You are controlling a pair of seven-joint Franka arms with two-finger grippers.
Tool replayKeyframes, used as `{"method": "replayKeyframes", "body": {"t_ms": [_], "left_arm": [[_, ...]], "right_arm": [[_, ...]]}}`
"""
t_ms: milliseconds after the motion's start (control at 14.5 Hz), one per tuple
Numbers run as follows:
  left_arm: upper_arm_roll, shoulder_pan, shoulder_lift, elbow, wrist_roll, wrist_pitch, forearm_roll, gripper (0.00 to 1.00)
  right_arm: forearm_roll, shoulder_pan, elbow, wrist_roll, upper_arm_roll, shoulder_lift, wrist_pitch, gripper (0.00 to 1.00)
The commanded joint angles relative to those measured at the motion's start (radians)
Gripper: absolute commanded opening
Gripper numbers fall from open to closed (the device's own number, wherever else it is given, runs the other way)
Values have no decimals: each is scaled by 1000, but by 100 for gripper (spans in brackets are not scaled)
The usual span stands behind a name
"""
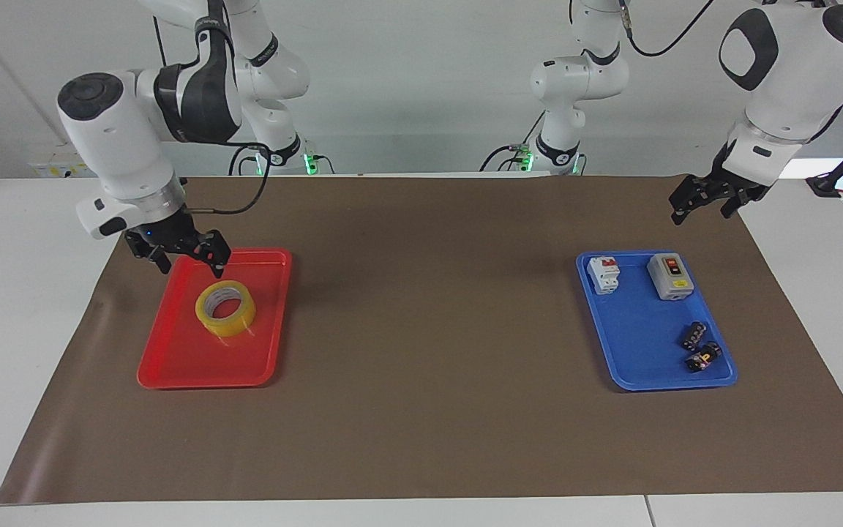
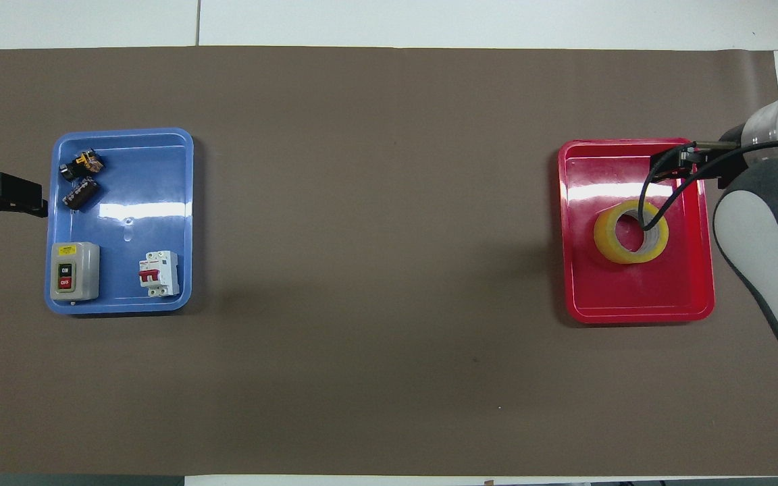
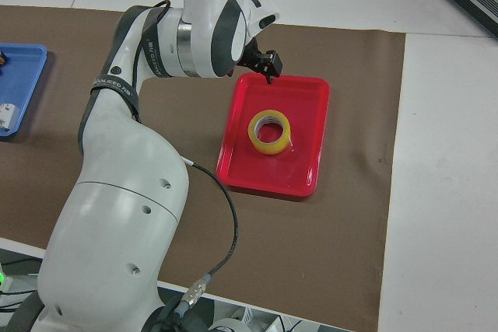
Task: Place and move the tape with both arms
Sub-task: 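Open the right gripper and withdraw it to the table edge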
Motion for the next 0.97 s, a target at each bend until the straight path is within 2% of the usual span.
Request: {"method": "replayKeyframes", "body": {"t_ms": [0,345,897], "left_arm": [[6,-3,-28,-27,10,7,-23,100],[6,-3,-28,-27,10,7,-23,100],[6,-3,-26,-27,10,7,-23,100]], "right_arm": [[6,-10,86,9,5,-39,-152,100],[45,-18,290,-14,27,-27,-390,100],[35,-12,316,-65,30,-27,-434,100]]}}
